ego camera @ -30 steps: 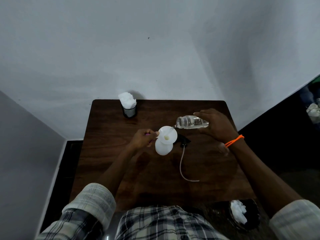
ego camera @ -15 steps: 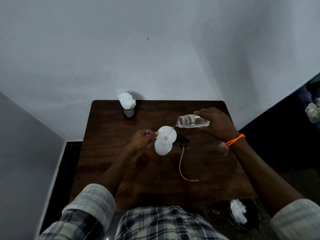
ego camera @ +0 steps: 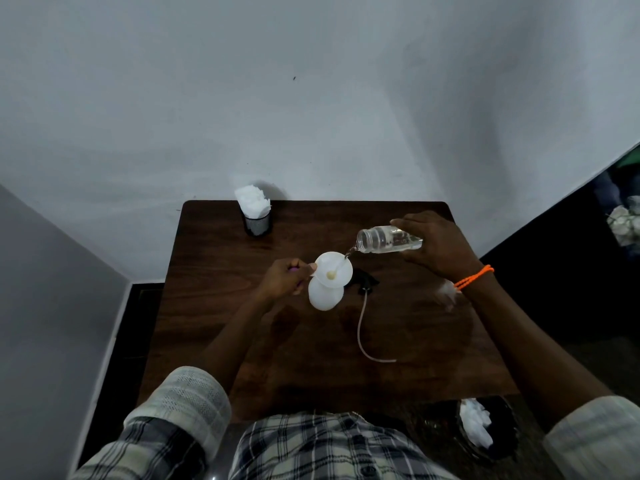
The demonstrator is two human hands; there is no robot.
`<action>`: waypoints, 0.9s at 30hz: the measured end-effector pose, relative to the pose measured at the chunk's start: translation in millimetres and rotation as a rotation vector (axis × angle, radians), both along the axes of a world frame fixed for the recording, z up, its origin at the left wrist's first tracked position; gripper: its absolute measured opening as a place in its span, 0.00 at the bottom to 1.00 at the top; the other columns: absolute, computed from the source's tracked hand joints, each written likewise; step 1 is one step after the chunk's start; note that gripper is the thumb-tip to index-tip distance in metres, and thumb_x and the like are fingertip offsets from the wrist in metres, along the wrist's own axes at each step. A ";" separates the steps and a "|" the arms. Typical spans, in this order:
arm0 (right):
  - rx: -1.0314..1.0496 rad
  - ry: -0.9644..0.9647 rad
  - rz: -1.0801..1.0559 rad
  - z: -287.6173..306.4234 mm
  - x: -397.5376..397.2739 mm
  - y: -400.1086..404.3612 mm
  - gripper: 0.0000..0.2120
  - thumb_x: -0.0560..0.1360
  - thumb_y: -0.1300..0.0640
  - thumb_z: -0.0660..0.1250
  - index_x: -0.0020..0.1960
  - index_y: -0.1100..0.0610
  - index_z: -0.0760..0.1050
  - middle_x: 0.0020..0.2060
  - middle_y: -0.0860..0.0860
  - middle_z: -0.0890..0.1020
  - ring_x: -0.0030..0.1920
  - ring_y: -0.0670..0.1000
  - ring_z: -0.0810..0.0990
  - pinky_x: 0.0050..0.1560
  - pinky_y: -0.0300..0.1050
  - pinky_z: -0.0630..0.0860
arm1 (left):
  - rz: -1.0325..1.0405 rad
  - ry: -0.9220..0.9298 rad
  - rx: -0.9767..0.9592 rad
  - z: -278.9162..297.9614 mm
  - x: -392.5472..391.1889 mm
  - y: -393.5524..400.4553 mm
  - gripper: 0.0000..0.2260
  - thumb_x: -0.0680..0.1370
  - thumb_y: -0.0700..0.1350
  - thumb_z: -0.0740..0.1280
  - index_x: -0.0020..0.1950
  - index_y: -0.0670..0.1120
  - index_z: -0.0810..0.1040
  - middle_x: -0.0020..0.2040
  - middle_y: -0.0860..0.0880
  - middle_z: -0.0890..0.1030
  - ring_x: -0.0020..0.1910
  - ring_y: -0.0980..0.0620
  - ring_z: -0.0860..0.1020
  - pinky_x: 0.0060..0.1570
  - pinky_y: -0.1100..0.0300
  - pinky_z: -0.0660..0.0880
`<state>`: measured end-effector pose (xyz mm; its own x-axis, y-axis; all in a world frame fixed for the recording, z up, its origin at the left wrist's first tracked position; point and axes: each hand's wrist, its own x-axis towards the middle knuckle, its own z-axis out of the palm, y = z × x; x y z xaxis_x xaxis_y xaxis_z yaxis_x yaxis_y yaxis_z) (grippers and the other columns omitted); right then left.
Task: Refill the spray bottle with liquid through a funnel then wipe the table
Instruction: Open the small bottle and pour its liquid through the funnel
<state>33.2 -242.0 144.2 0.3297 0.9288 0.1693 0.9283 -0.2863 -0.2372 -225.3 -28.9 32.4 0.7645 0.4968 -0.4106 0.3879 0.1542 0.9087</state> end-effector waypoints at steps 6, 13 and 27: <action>0.025 -0.011 0.023 4.1 -1.8 0.5 0.32 0.63 0.57 0.83 0.66 0.56 0.80 0.59 0.56 0.84 0.59 0.59 0.80 0.57 0.50 0.75 | 0.002 -0.002 0.003 0.0 -0.2 -1.3 0.17 0.80 0.50 0.70 0.46 0.35 0.79 0.33 0.41 0.76 0.28 0.51 0.72 0.30 0.60 0.72; 0.025 -0.018 0.031 6.8 -5.5 1.9 0.32 0.63 0.56 0.83 0.66 0.55 0.81 0.58 0.56 0.84 0.58 0.59 0.81 0.55 0.44 0.71 | 0.011 -0.001 0.001 -1.7 -1.7 -2.1 0.15 0.80 0.50 0.71 0.43 0.38 0.79 0.29 0.46 0.75 0.26 0.52 0.71 0.29 0.61 0.71; 0.036 -0.025 0.019 9.1 -8.4 2.0 0.32 0.63 0.58 0.83 0.66 0.57 0.81 0.58 0.57 0.83 0.58 0.60 0.81 0.55 0.47 0.73 | 0.012 -0.017 0.008 -8.2 -1.6 -0.8 0.14 0.80 0.51 0.71 0.41 0.41 0.80 0.29 0.46 0.75 0.26 0.52 0.72 0.29 0.60 0.71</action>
